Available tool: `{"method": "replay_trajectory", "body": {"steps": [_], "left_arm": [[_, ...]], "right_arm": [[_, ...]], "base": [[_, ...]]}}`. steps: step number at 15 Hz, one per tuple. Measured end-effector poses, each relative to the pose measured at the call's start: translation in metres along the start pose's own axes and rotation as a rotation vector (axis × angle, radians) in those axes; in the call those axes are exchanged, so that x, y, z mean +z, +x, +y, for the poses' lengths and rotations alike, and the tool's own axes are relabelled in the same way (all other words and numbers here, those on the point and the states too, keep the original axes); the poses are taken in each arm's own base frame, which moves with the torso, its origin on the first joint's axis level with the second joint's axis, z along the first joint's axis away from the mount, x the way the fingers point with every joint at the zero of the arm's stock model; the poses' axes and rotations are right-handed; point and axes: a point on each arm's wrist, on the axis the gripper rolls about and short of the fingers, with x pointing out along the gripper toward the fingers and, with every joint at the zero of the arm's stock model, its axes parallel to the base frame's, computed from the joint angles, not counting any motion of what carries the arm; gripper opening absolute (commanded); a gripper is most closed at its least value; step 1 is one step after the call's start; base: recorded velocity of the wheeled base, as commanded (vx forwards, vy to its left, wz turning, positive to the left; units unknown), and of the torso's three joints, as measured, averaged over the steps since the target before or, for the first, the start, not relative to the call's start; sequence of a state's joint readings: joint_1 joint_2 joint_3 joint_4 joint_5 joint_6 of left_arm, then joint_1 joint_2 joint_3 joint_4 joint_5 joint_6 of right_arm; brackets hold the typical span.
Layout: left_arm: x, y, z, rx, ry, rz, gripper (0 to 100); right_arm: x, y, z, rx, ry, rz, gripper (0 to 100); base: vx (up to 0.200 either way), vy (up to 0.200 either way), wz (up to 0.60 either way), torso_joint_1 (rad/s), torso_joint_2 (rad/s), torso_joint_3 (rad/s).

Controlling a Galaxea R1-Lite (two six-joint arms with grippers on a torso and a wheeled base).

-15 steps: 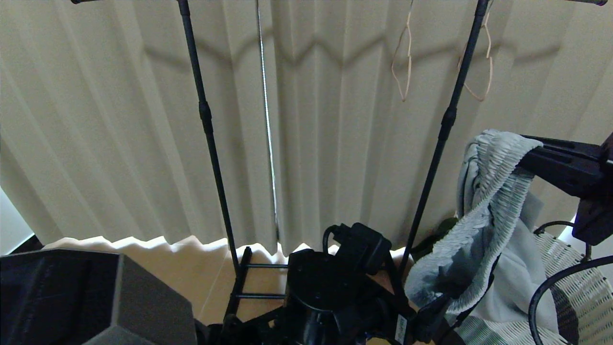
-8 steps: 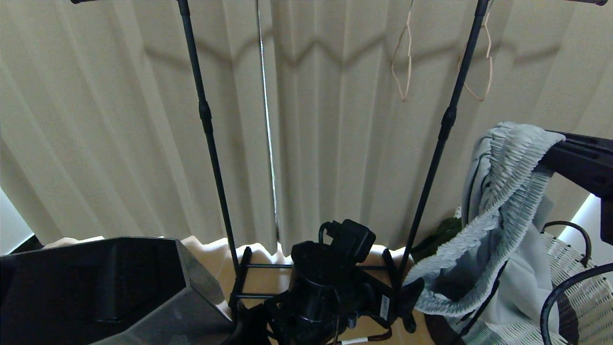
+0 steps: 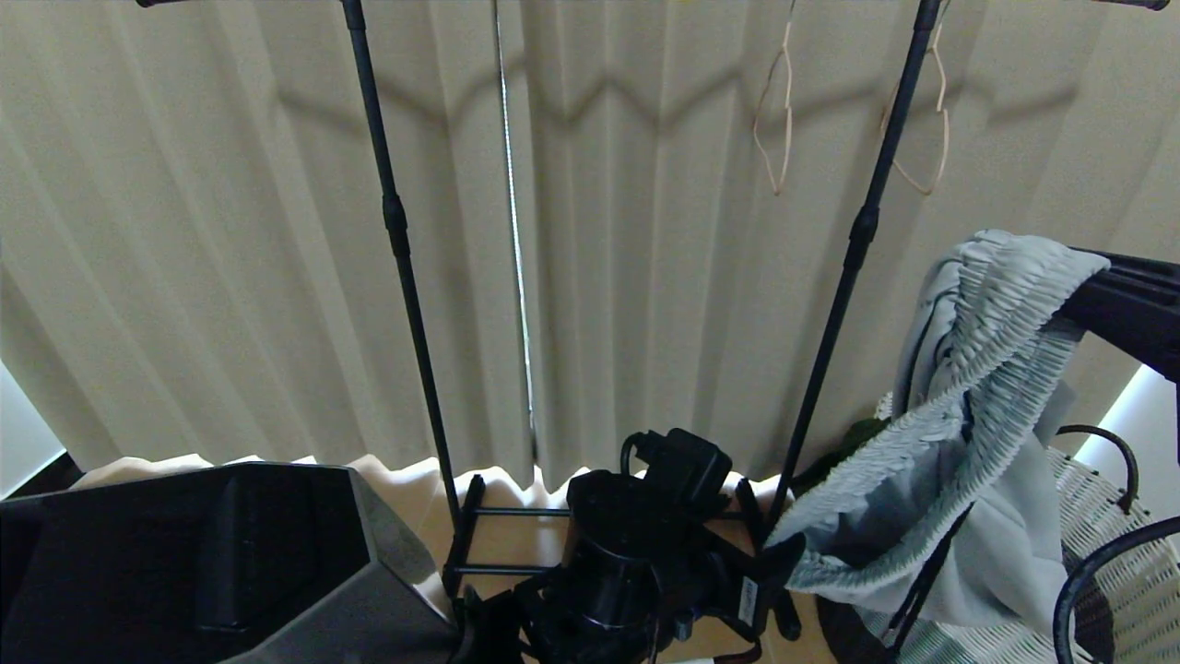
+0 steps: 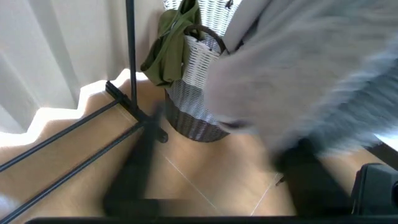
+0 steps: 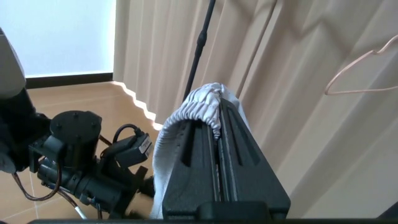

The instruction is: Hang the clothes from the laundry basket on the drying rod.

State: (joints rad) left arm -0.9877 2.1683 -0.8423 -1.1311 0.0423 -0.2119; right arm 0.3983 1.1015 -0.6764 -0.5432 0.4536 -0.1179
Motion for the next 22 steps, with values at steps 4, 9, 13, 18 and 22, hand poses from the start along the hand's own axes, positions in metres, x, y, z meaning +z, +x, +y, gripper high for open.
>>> {"method": "replay_trajectory", "body": {"steps": [4, 9, 13, 18, 22], "left_arm": [[0.002, -0.002, -0.003, 0.005, 0.029, -0.048, 0], [0.005, -0.033, 0.018, 0.064, 0.146, -0.071, 0], [0.048, -0.073, 0.042, 0.169, 0.133, -0.02, 0], [0.126, -0.143, 0.051, 0.259, 0.116, -0.085, 0], [0.194, -0.206, 0.047, 0.231, 0.115, -0.143, 0]], "right_arm": [[0.001, -0.001, 0.0, -0.007, -0.001, 0.001, 0], [-0.005, 0.002, -0.007, -0.045, 0.0, 0.031, 0], [-0.013, 0.009, -0.016, -0.068, -0.047, 0.071, 0], [-0.008, 0.028, -0.028, -0.071, -0.083, 0.063, 0], [0.008, 0.043, -0.038, -0.075, -0.105, 0.021, 0]], "base": [[0.0, 0.0, 0.0, 0.0, 0.0, 0.0], [0.0, 0.0, 0.0, 0.0, 0.0, 0.0], [0.0, 0.0, 0.0, 0.0, 0.0, 0.0], [0.0, 0.0, 0.0, 0.0, 0.0, 0.0], [0.0, 0.0, 0.0, 0.0, 0.0, 0.0]]}}
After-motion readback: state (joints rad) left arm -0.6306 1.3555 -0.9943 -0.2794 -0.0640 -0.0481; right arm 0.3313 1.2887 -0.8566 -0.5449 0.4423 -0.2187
